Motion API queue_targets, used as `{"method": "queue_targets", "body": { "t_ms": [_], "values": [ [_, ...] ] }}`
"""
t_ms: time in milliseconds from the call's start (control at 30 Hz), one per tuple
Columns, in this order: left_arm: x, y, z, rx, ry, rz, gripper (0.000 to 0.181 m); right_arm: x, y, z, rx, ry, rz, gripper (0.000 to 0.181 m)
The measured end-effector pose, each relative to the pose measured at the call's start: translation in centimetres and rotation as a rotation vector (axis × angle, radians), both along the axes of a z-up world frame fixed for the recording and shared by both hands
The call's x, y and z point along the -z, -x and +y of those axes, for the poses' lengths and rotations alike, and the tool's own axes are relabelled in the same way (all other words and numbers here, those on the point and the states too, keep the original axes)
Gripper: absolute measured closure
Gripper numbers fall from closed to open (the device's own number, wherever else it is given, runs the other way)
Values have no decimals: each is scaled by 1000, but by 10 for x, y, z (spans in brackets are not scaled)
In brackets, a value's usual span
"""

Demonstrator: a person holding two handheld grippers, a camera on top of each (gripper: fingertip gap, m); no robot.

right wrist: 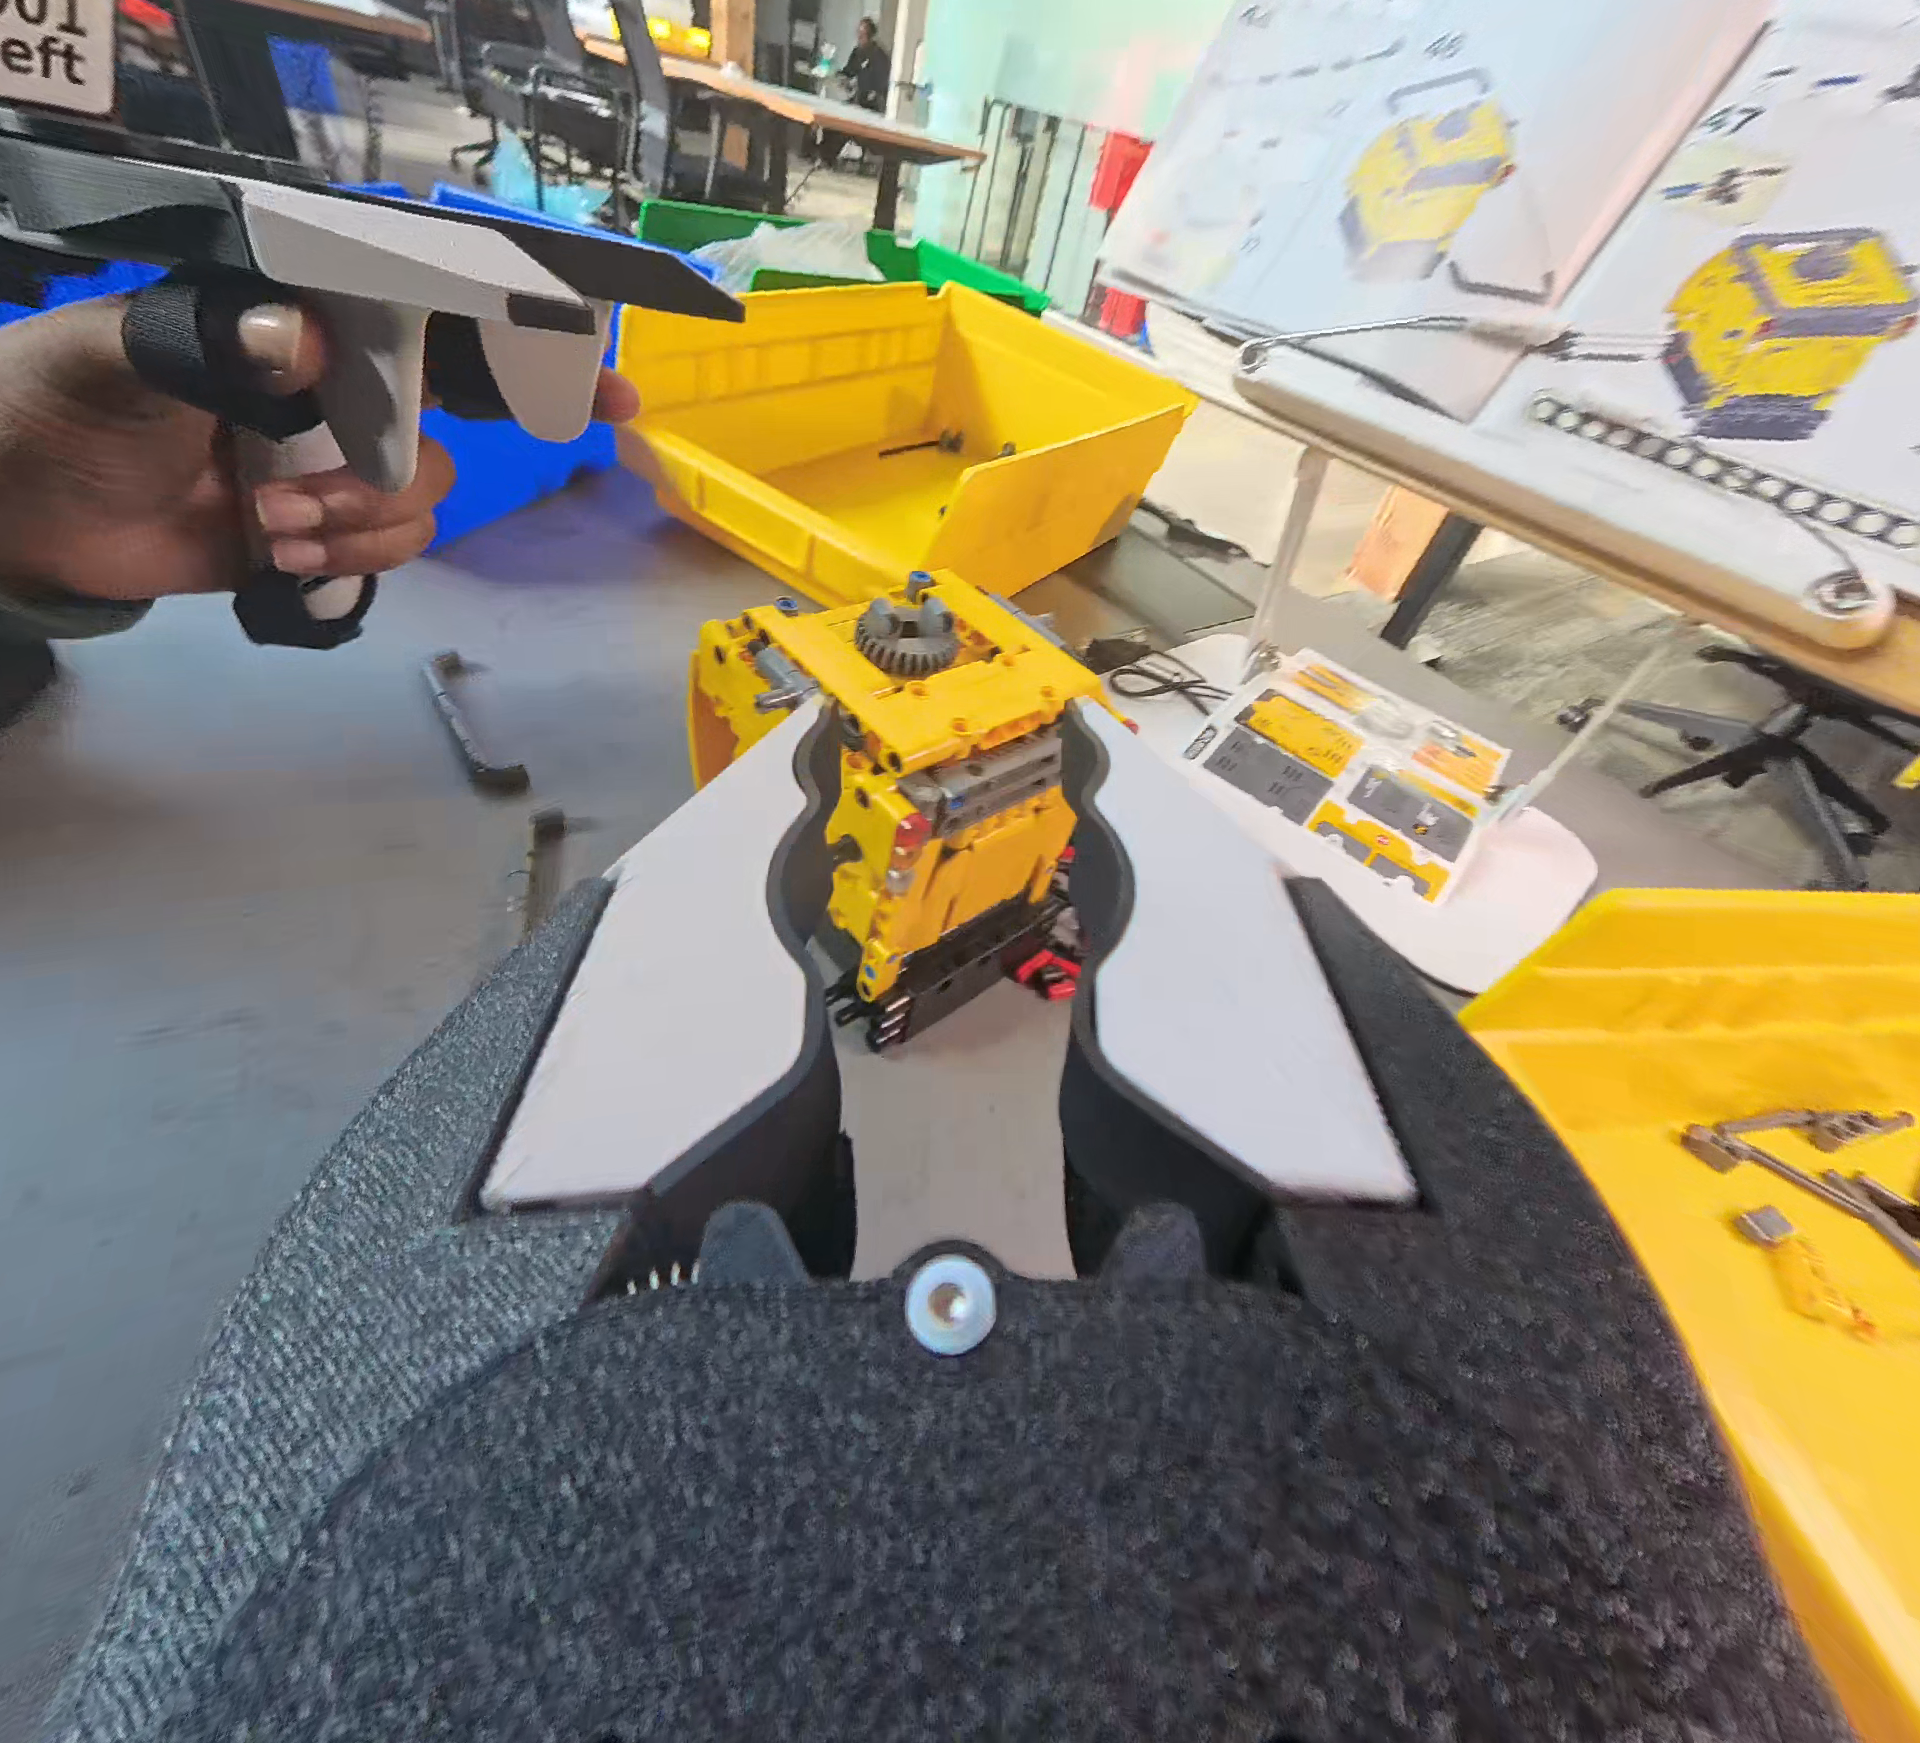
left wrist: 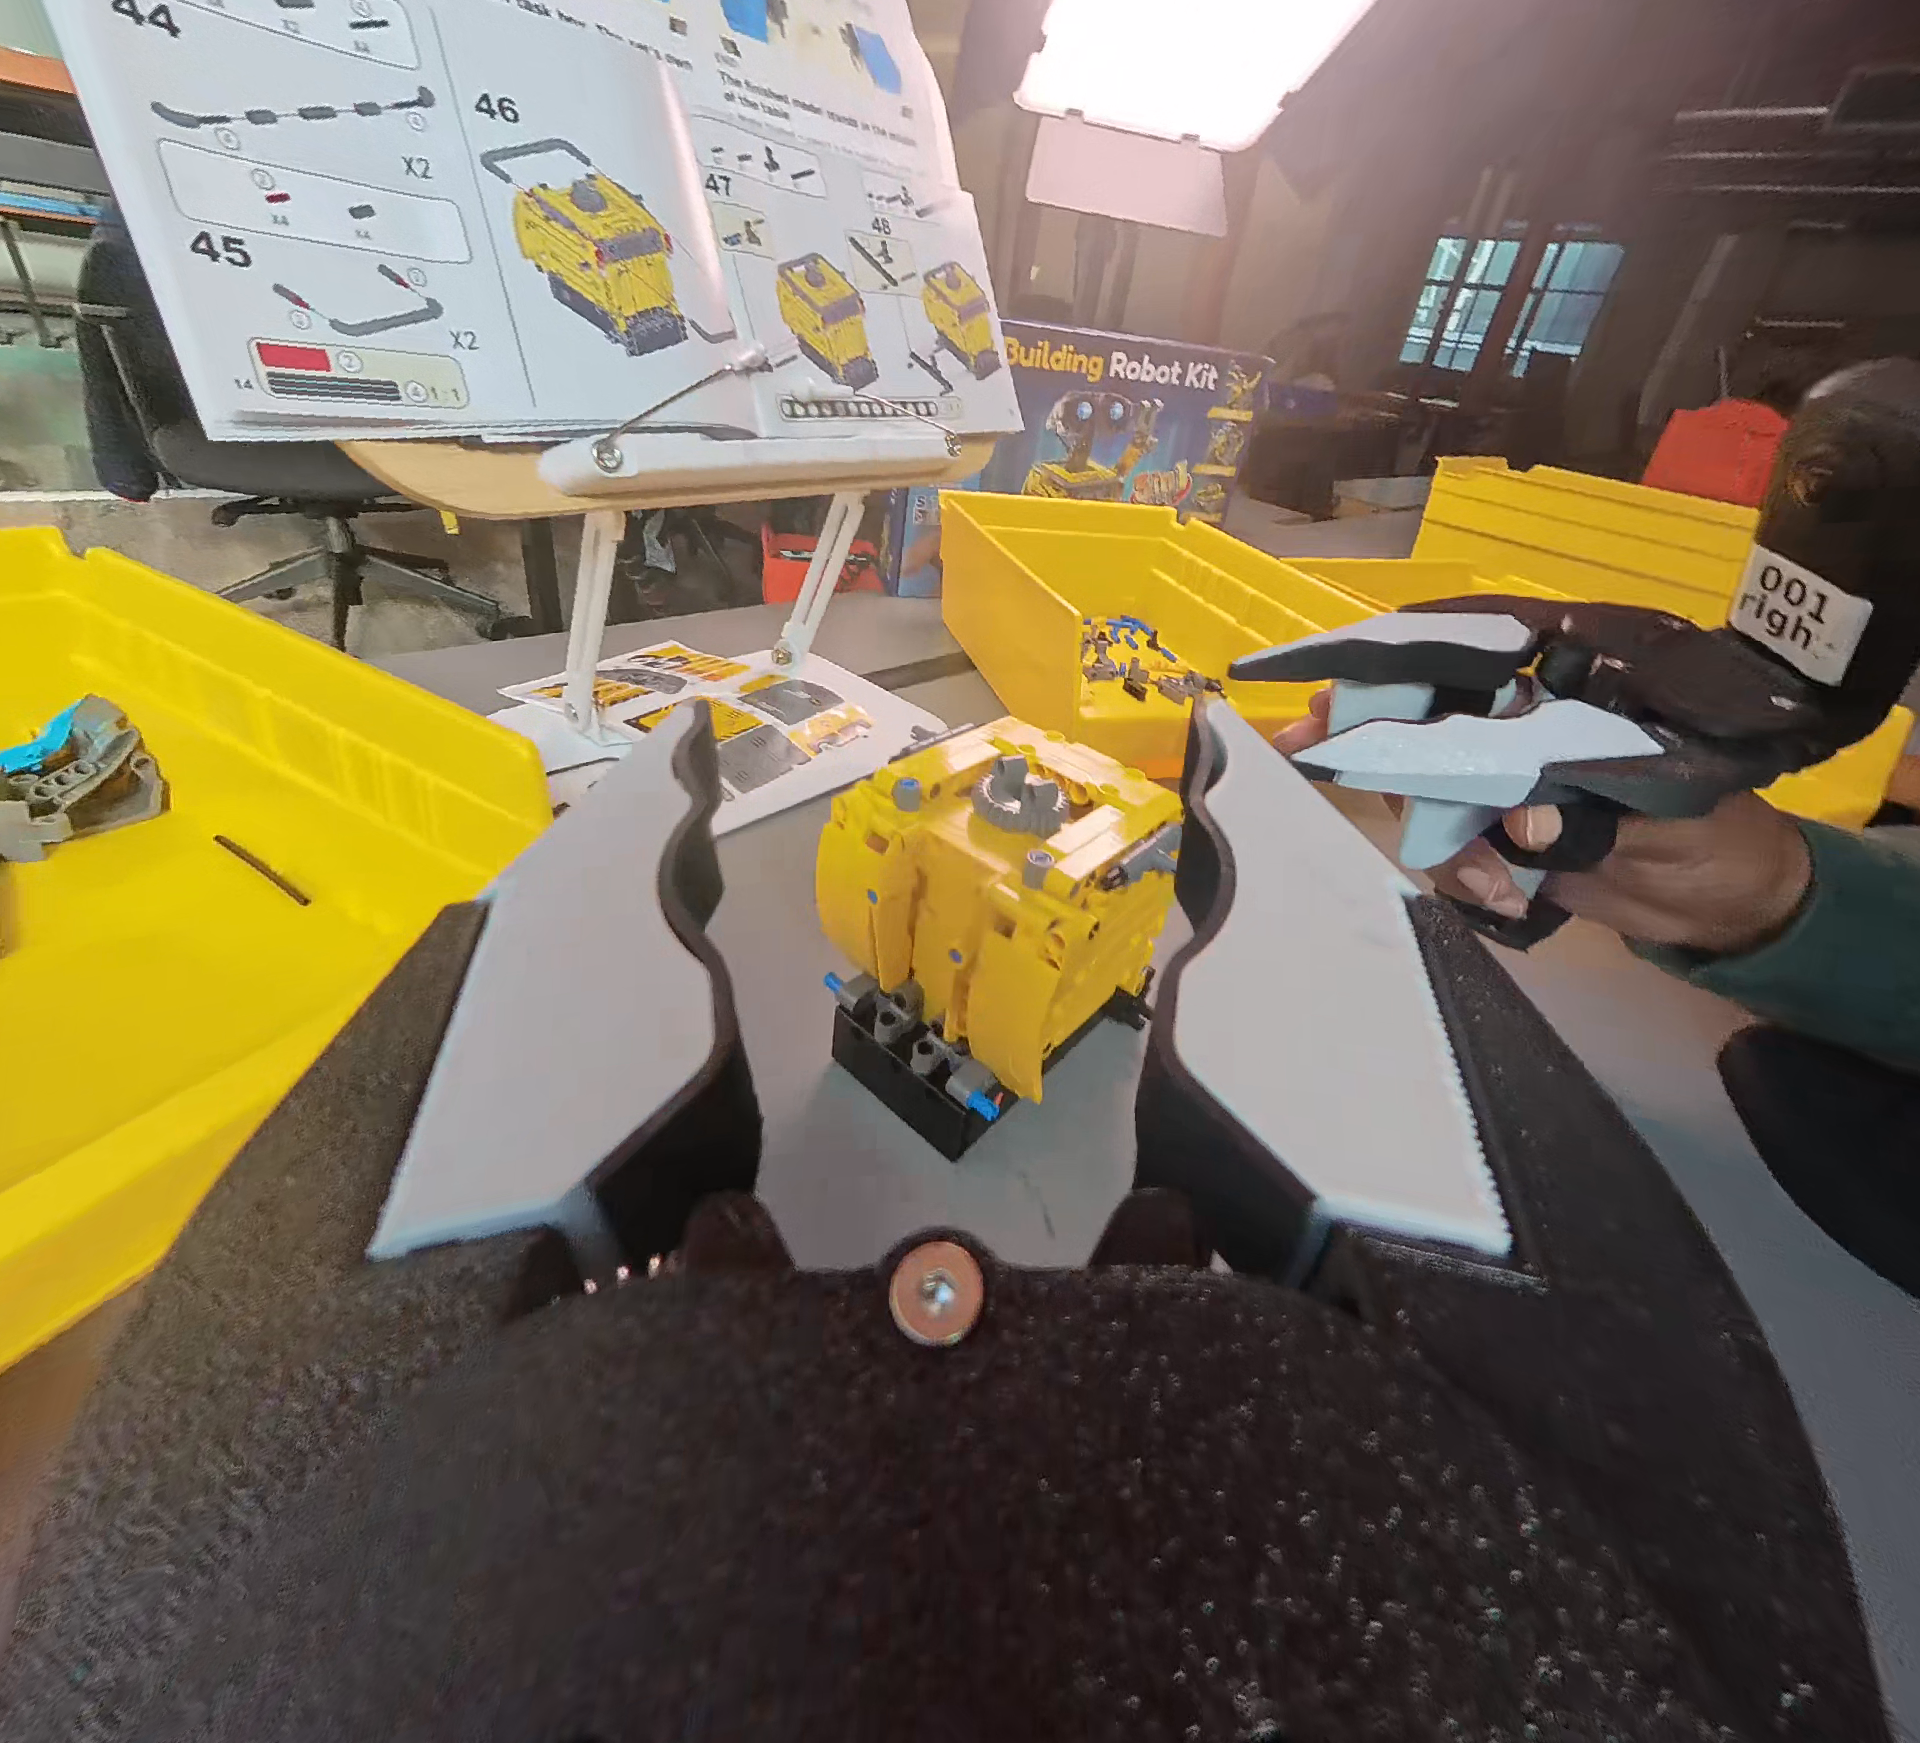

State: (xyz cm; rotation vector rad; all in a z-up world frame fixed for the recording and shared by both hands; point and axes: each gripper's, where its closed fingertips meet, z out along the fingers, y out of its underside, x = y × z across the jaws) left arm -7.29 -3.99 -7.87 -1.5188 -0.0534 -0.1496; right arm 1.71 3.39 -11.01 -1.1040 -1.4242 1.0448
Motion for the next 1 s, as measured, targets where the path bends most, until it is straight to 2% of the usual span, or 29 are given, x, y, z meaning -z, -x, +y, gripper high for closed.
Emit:
{"method": "queue_targets", "body": {
  "t_ms": [200, 333, 433, 500, 567, 633, 733, 800, 1000],
  "values": [
    [4, 35, 30, -104, -34, -36, 135, -6, -1, 37, 118, 52, 115, 141],
    [28, 39, 27, -124, 2, -9, 142, -22, 7, 79, 272, 32, 151, 141],
    [29, 35, 21, -124, 10, 33, 142, -62, 17, 134, 428, 6, 205, 151],
    [26, 34, 18, -129, 5, 56, 142, -81, 33, 181, 530, -25, 166, 153],
    [27, 35, 14, -137, 8, 74, 142, -85, 50, 229, 628, -30, 104, 155],
    [27, 39, 10, -155, 10, 90, 142, -75, 65, 263, 679, -4, 27, 155],
    [22, 47, 7, -185, -2, 98, 142, -69, 83, 281, 695, -31, 15, 157],
    [22, 52, 6, -200, -6, 92, 142, -69, 92, 285, 679, -22, 29, 167],
    [29, 53, 8, -192, 17, 76, 142, -69, 101, 301, 656, 7, 17, 162]
  ]
}}
